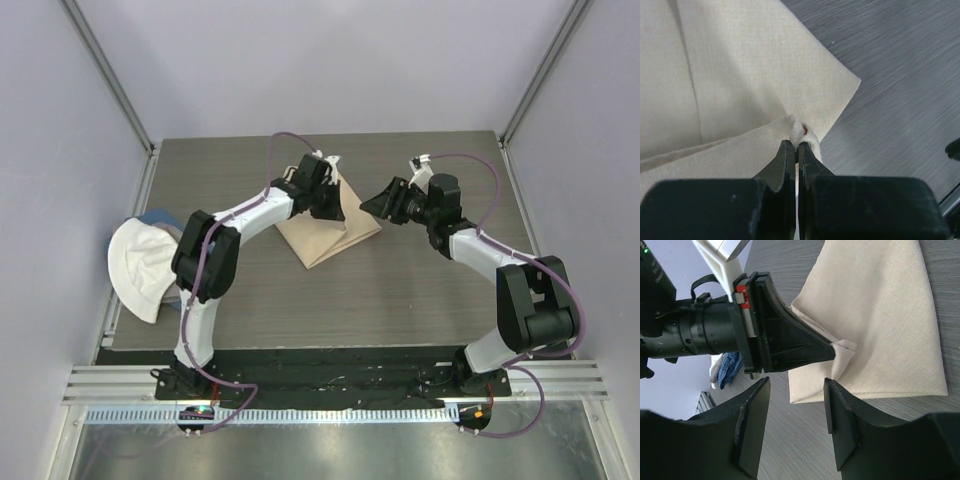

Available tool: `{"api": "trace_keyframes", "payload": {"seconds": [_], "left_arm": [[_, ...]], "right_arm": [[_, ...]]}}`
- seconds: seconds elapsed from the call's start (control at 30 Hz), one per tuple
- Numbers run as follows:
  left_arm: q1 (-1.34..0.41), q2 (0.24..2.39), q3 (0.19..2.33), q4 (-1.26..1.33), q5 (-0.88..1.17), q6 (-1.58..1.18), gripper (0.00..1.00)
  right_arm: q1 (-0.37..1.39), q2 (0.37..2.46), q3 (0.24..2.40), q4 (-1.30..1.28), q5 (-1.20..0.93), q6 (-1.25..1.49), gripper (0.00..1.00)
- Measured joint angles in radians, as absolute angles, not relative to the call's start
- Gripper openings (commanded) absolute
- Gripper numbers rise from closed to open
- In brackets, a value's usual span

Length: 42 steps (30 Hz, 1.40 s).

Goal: Fold the napkin, place the utensils inside, and roll it up
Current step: Fold the napkin

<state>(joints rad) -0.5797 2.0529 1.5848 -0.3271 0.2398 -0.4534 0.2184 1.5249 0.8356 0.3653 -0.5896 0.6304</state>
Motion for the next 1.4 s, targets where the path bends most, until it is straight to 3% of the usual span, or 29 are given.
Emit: {"api": "trace_keyframes", "payload": {"seconds": [0.73, 0.83, 0.9, 0.93, 1.03, 1.23, 1.4], "left_arm": [[-0.617, 2.225, 1.724, -0.343, 0.227, -0.455, 0.02], [-0.619, 2.230, 1.732, -0.337, 0.228, -0.482, 0.18], [-0.619, 2.231, 1.736, -0.332, 0.229, -0.496, 0.41], [-0.619, 2.231, 1.738, -0.327, 0.230, -0.505, 0.57], [-0.620, 2.231, 1.740, -0.315, 0.235, -0.526, 0.78], [-0.620, 2.228, 1.745, -0.297, 0.227, -0.551, 0.93], [-0.606, 2.180, 1.741, -0.311, 0.181, -0.568, 0.97]], "right_arm": [[0.197, 1.513, 0.794, 0.366, -0.578, 0.642, 0.55], [0.181, 1.504, 0.773, 0.353, -0.571, 0.642, 0.56], [0.172, 1.492, 0.758, 0.337, -0.564, 0.641, 0.57], [0.166, 1.483, 0.751, 0.325, -0.559, 0.641, 0.57], [0.145, 1.459, 0.743, 0.296, -0.552, 0.641, 0.57], [0.107, 1.427, 0.743, 0.247, -0.540, 0.621, 0.58], [0.099, 1.438, 0.757, 0.190, -0.532, 0.593, 0.57]]}}
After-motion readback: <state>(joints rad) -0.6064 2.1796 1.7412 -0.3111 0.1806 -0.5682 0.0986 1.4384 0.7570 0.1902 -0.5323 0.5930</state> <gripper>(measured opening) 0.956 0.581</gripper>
